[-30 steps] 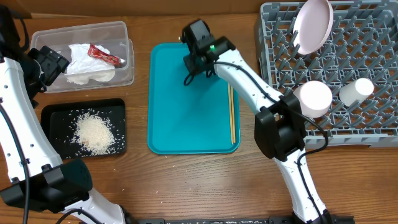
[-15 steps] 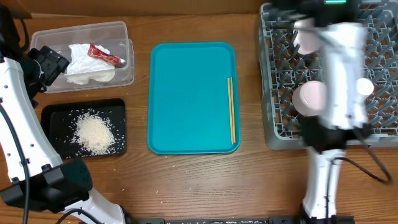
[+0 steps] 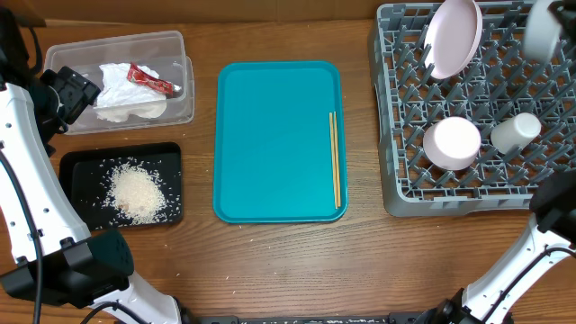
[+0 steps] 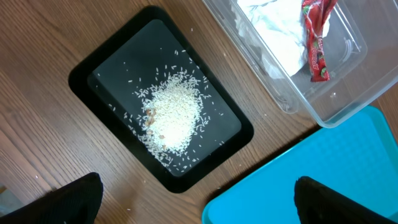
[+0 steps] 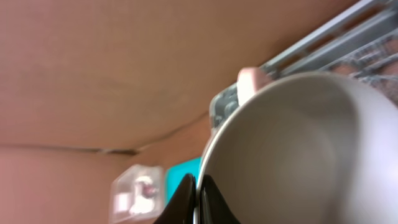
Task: Sort waste into correct bins and load items into the dishwasher
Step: 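Carry the saucer to the rack and place it in the back row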
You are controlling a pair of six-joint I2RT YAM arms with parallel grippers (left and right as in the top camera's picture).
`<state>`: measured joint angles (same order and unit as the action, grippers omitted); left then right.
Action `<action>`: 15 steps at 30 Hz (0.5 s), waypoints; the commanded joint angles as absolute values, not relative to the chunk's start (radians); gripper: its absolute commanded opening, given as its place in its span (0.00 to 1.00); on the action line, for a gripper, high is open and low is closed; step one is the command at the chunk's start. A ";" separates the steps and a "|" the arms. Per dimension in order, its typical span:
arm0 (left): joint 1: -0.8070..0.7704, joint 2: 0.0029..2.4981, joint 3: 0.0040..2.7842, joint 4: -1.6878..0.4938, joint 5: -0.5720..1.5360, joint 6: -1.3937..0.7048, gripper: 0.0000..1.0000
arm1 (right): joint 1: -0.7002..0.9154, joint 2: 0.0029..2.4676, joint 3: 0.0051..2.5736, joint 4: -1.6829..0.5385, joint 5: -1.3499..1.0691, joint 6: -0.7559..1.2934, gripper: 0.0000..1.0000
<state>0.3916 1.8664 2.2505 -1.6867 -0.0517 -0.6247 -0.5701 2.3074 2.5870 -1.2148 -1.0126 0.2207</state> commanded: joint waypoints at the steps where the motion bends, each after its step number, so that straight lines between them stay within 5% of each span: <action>1: 0.392 1.870 2.252 -1.687 -0.052 -0.609 1.00 | -0.566 2.320 2.420 -1.071 -1.250 0.303 0.04; 10: 0.392 1.870 2.252 -1.687 -0.052 -0.609 1.00 | -0.567 2.320 2.046 -0.491 -1.278 0.737 0.04; 15: 0.392 1.870 2.252 -1.687 -0.052 -0.609 1.00 | -0.574 2.320 1.974 -0.453 -1.256 0.765 0.04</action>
